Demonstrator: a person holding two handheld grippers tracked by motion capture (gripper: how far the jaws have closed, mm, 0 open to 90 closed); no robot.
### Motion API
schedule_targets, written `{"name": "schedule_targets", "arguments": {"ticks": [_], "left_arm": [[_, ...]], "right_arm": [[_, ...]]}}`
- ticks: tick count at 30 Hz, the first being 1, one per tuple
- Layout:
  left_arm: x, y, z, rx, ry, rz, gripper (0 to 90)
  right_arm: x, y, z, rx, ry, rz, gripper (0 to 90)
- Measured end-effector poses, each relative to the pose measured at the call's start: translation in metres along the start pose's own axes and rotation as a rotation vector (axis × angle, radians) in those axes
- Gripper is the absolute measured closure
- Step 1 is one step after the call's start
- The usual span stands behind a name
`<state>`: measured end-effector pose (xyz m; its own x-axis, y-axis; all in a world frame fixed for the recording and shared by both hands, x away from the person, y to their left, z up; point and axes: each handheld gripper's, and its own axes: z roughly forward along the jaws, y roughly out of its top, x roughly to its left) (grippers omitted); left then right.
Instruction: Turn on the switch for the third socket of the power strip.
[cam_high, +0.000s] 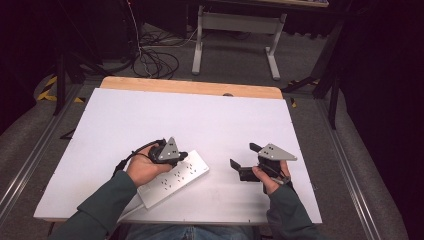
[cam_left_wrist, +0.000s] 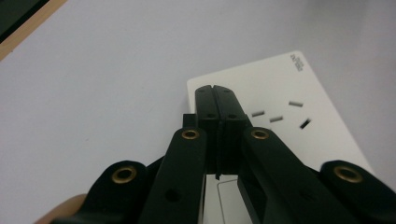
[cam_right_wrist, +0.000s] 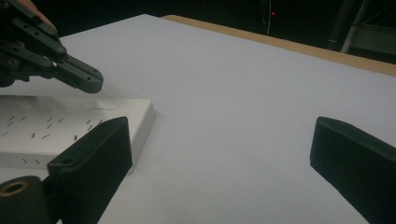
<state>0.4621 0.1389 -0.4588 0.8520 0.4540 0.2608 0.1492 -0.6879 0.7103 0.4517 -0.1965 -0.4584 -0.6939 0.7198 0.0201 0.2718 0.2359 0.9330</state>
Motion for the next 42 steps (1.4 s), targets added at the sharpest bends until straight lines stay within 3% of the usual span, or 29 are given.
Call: {"name": "schedule_targets", "arguments": {"ticks": [18, 42], "left_arm": [[0.001, -0.001, 0.008, 0.044, -0.039, 0.026, 89.9], [0.002, -0.002, 0.01, 0.049, -0.044, 0.0, 90.0]], "right_arm": [[0.0, 0.0, 0.0, 0.001, 0.001, 0.002, 6.3], [0.0, -0.001, 0.0, 0.004, -0.002, -0.001, 6.3]]}}
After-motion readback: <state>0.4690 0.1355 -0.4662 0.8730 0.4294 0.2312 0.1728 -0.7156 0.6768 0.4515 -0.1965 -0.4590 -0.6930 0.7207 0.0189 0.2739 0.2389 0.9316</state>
